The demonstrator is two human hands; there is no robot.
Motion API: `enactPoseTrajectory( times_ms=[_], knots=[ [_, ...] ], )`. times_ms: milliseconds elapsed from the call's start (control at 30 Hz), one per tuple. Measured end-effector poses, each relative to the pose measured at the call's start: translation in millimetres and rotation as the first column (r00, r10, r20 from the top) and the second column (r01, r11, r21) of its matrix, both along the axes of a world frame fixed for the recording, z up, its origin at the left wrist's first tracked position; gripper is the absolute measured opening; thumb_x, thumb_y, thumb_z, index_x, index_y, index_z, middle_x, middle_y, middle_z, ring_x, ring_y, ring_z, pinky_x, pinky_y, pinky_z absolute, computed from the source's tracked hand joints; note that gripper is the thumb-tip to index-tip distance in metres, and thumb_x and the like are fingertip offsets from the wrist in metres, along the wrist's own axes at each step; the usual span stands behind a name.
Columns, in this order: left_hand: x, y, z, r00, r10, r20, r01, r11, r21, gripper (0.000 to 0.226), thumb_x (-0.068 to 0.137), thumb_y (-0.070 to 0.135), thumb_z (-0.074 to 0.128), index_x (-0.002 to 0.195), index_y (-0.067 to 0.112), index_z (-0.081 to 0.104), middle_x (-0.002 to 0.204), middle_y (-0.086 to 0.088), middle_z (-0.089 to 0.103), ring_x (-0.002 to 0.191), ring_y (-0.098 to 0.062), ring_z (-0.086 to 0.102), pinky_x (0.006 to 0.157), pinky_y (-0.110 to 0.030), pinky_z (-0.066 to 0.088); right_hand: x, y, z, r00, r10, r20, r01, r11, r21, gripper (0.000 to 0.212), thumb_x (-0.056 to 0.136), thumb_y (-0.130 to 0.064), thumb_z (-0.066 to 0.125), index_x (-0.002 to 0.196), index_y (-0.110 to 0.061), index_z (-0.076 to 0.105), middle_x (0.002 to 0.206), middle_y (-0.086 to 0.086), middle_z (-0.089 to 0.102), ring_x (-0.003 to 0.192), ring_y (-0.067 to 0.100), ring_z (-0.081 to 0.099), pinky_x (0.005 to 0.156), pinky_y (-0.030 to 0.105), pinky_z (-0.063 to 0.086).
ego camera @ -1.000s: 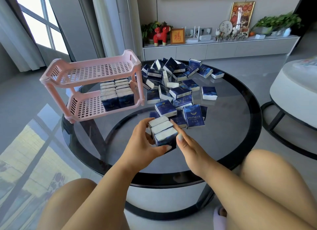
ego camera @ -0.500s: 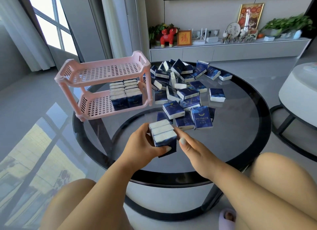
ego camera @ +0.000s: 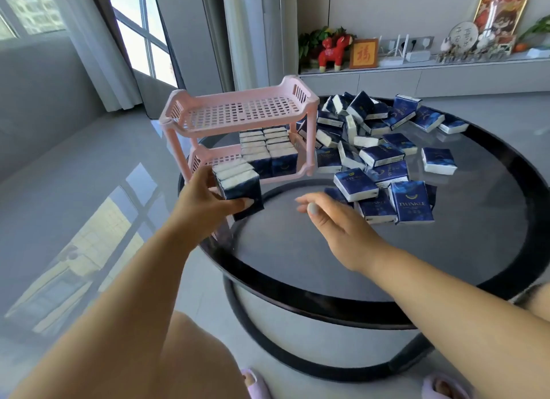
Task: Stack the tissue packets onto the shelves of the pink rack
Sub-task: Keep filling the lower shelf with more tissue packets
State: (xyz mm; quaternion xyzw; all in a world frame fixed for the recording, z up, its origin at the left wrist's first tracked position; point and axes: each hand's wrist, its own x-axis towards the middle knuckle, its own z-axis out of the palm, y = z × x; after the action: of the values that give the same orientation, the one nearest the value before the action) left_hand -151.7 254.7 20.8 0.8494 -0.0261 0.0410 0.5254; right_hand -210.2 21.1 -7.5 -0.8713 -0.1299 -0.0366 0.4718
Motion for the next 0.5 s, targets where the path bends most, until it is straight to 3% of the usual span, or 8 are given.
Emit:
enactPoseTrajectory(
  times_ms=[100, 233, 367, 500],
  knots=[
    [16, 11, 0, 0.997, 0.067, 0.022, -0.066, 0.997, -0.025, 0.065, 0.067, 0.006, 0.086, 0.119, 0.021, 0.05, 0.109, 0.004, 0.062, 0.089, -0.013, 0.064, 0.078, -0.025, 0.055, 24, 18, 0, 1.0, -0.011, 0.023, 0.013, 0.996, -0.087, 0.066, 0.083, -0.061, 0.022, 0.123, -0.018, 0.052, 0.122, -0.001, 0.057, 0.116, 0.012, 0.049, 0.092, 0.026, 0.035],
    [36, 16, -1, 0.993, 0.114, 0.011, -0.113, 0.991, -0.072, 0.067, 0.072, 0.002, 0.082, 0.127, 0.012, 0.046, 0.118, -0.001, 0.056, 0.096, -0.012, 0.059, 0.06, -0.007, 0.049, 56, 34, -7, 0.999, -0.011, 0.046, 0.02, 0.978, -0.206, 0.052, 0.096, -0.051, 0.027, 0.125, -0.015, 0.05, 0.129, 0.0, 0.052, 0.122, 0.017, 0.044, 0.102, 0.032, 0.034],
    [56, 10, -4, 0.99, 0.142, 0.021, -0.141, 0.988, -0.058, 0.068, 0.072, 0.004, 0.082, 0.126, 0.01, 0.042, 0.117, 0.001, 0.055, 0.109, -0.017, 0.058, 0.085, -0.027, 0.053, 79, 46, -13, 0.992, -0.035, 0.123, 0.076, 0.935, -0.347, 0.064, 0.09, -0.061, 0.02, 0.12, -0.013, 0.051, 0.124, 0.003, 0.054, 0.119, 0.021, 0.045, 0.099, 0.038, 0.036],
    [72, 4, -5, 0.988, 0.156, 0.012, -0.157, 0.988, 0.007, 0.067, 0.074, 0.012, 0.082, 0.126, 0.011, 0.041, 0.115, 0.003, 0.054, 0.108, -0.018, 0.055, 0.093, -0.034, 0.05, 88, 56, -19, 0.986, -0.044, 0.163, 0.124, 0.844, -0.521, 0.054, 0.096, -0.052, 0.027, 0.122, -0.009, 0.046, 0.128, 0.008, 0.05, 0.122, 0.025, 0.041, 0.099, 0.036, 0.032]
  ],
)
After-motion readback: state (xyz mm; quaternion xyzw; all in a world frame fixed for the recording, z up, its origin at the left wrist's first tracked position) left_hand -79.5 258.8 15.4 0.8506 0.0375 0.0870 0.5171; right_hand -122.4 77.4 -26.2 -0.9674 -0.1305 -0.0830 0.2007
